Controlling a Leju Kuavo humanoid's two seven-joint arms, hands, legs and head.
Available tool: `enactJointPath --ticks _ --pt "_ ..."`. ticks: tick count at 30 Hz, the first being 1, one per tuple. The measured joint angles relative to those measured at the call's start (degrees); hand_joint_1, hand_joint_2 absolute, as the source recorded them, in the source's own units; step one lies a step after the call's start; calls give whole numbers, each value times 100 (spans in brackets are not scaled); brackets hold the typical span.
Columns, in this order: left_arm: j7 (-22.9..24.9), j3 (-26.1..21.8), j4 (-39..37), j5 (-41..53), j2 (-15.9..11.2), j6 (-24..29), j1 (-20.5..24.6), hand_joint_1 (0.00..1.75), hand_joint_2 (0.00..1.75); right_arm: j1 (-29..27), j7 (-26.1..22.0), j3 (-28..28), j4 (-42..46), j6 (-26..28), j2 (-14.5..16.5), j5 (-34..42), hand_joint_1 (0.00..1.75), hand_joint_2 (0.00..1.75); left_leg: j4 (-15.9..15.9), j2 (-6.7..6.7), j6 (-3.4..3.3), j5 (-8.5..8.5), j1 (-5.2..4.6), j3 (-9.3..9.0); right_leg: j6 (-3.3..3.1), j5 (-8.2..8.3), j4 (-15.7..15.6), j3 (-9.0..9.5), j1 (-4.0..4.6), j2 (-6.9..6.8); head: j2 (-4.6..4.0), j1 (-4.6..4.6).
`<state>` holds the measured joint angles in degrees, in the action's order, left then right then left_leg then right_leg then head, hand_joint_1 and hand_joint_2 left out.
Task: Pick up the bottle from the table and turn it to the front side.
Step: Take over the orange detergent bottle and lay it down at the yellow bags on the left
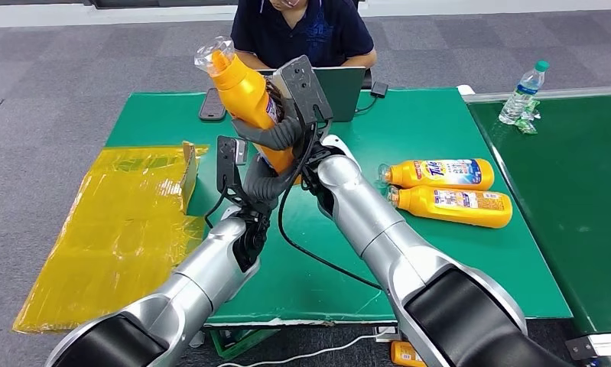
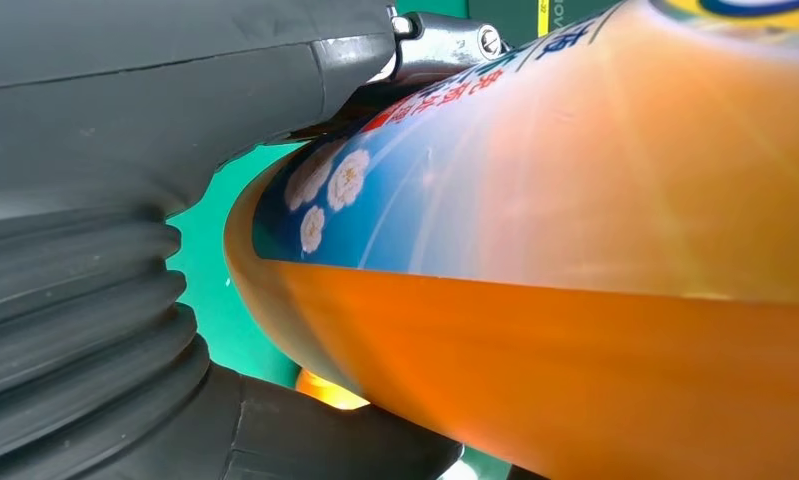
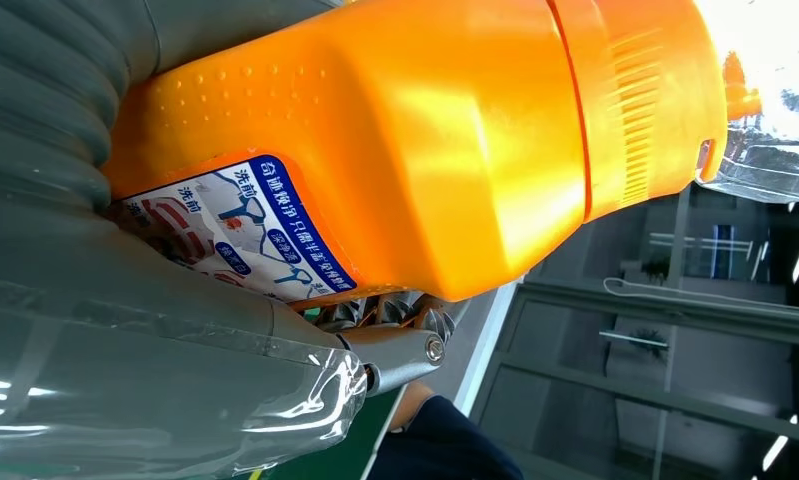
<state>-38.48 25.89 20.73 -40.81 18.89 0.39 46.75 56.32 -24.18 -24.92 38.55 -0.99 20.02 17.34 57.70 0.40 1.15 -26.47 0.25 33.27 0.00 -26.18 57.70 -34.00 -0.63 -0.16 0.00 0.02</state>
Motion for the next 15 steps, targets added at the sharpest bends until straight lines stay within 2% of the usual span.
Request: enactJointPath --ticks 9,13,15 --pt "-3 9 -10 0 -2 -3 4 175 175 -2 1 0 3 -4 0 -2 175 175 0 0 0 0 0 0 0 0 0 0 0 0 0 0" --pt "-7 9 -13 5 -3 -12 5 175 175 -2 -2 2 3 -19 -1 -30 3 175 0 0 0 0 0 0 0 0 0 0 0 0 1 0" --pt "-14 9 -15 14 -3 -28 5 175 175 -1 -8 3 3 -31 -5 -46 0 87 0 0 0 0 0 0 0 0 0 0 0 0 0 0"
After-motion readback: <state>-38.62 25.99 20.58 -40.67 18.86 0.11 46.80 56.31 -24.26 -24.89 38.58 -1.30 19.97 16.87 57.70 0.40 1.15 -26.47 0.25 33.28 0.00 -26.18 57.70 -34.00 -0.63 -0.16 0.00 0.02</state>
